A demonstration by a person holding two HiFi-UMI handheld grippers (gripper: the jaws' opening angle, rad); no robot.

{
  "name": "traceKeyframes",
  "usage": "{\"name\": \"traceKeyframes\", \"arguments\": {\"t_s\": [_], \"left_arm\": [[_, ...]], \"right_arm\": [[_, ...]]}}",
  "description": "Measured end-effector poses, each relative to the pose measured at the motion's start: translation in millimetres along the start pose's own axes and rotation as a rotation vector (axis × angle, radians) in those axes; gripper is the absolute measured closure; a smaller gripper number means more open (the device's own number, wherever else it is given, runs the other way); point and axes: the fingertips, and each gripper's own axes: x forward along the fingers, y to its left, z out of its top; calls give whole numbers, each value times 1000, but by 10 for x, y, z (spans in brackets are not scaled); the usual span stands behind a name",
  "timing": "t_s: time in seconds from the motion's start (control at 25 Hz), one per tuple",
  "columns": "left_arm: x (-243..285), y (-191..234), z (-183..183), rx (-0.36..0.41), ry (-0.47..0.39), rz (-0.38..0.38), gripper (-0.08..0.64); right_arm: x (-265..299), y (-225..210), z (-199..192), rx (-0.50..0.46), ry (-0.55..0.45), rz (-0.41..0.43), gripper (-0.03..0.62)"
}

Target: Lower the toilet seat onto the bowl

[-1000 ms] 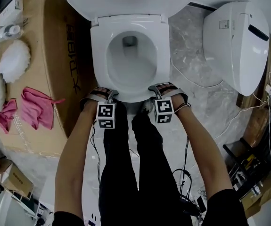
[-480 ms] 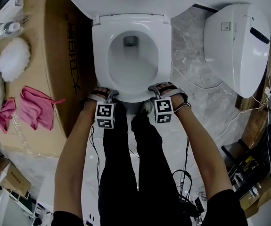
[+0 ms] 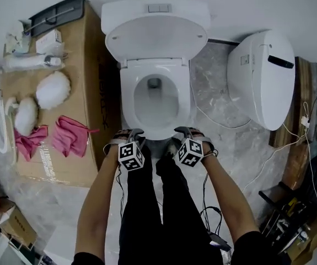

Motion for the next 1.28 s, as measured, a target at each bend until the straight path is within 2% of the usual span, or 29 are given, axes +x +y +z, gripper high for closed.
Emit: {"name": "traceKeyframes", "arguments": {"t_s": [0.04, 0.2, 0.24, 0.32, 0.4, 0.48, 0.6, 0.72, 0.88, 1.08, 1.16, 1.28], "left_arm": [[-213, 65, 132, -77, -31, 30, 479], [-1259, 311, 685, -419, -223, 155, 539], [-1533, 386, 804, -481, -271, 191, 542], [-2052, 546, 1008, -553, -347, 276, 546], [-2537, 662, 1187, -578, -404, 366, 548], [-3022, 725, 1357, -583, -466, 456, 549], [-3760, 808, 1589, -599, -578, 607, 549], [-4391, 808, 1810, -659, -678, 698, 549], [-4930, 711, 2084, -637, -745, 733, 549], [-5288, 705, 2190, -588, -806, 750, 549], [-5331, 672, 2192, -588, -813, 758, 549], [-5367, 636, 2207, -603, -822, 759, 549]], "right_arm": [[-257, -30, 141, 86, -51, -23, 457], [-1360, -186, 678, 401, -261, -144, 475], [-1628, -253, 809, 465, -318, -179, 480], [-2164, -417, 1078, 563, -431, -254, 489], [-2661, -518, 1298, 625, -522, -316, 508], [-3113, -517, 1497, 664, -603, -343, 528], [-3723, -457, 1750, 686, -725, -395, 540], [-4230, -390, 1911, 703, -817, -437, 552], [-4751, -308, 2118, 672, -883, -516, 557], [-5130, -238, 2366, 608, -959, -617, 557], [-5187, -186, 2380, 587, -964, -636, 557], [-5178, -133, 2387, 592, -968, -622, 557]]}}
